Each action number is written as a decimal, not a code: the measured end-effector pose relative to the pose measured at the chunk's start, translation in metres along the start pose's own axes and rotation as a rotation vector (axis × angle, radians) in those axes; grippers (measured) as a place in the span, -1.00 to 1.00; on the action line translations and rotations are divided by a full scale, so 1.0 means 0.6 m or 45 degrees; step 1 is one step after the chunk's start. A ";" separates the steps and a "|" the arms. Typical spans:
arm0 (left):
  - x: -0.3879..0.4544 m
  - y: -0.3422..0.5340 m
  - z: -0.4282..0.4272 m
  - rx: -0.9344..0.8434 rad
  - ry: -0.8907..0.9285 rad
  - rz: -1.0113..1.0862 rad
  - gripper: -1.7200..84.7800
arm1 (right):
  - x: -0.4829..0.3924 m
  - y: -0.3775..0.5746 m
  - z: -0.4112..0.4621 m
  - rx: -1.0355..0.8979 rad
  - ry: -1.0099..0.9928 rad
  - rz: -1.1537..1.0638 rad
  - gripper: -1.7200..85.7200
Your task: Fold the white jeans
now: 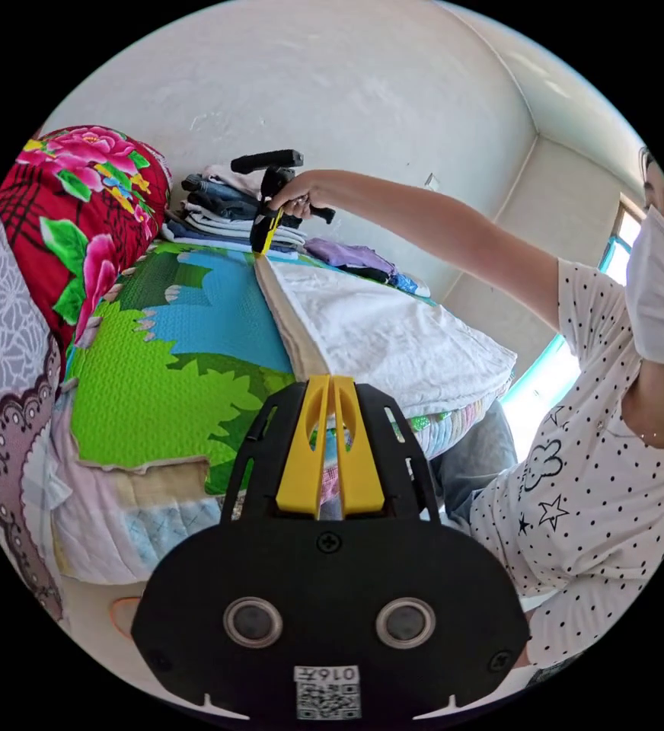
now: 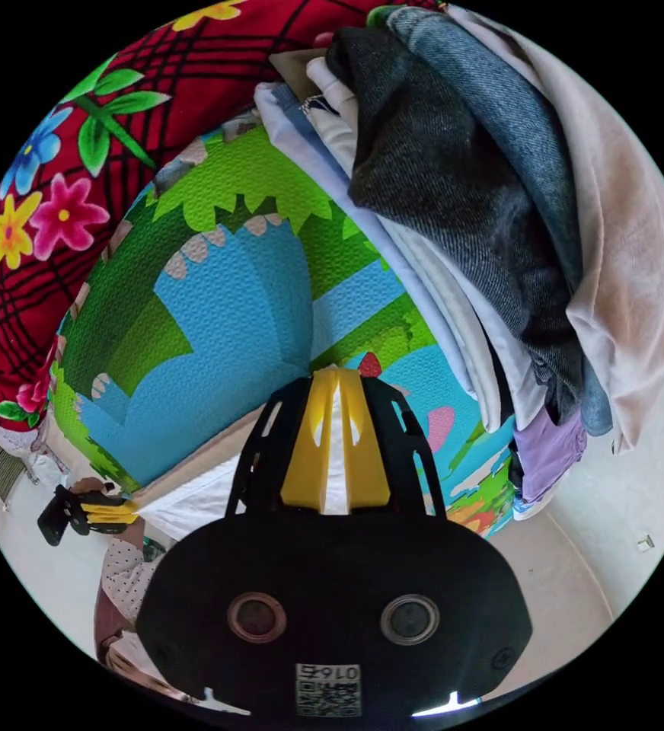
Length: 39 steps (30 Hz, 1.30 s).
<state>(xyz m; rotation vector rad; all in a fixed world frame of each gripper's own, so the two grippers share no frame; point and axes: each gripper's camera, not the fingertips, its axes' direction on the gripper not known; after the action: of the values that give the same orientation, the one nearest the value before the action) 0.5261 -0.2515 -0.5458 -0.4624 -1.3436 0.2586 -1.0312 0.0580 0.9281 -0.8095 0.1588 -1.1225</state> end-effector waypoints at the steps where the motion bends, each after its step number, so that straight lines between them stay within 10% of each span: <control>1: -0.003 0.001 -0.001 0.003 0.002 -0.002 -0.98 | 0.013 0.008 -0.002 0.025 -0.011 -0.018 -0.92; 10: -0.036 0.000 -0.009 0.010 0.032 -0.058 -0.98 | 0.158 0.130 -0.075 0.594 -0.543 -0.150 -0.76; 17: -0.048 -0.004 -0.011 0.006 0.012 -0.062 -0.98 | 0.178 0.126 -0.006 0.197 -0.556 -0.127 -0.76; 39: -0.032 -0.036 -0.025 -0.004 -0.084 0.008 -0.98 | 0.238 0.130 -0.035 0.195 -0.518 -0.021 -0.92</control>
<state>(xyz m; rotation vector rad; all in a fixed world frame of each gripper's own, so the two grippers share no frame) 0.5347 -0.2816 -0.5546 -0.4639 -1.4075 0.2794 -0.9191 -0.0591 0.9019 -0.8848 -0.2713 -0.9511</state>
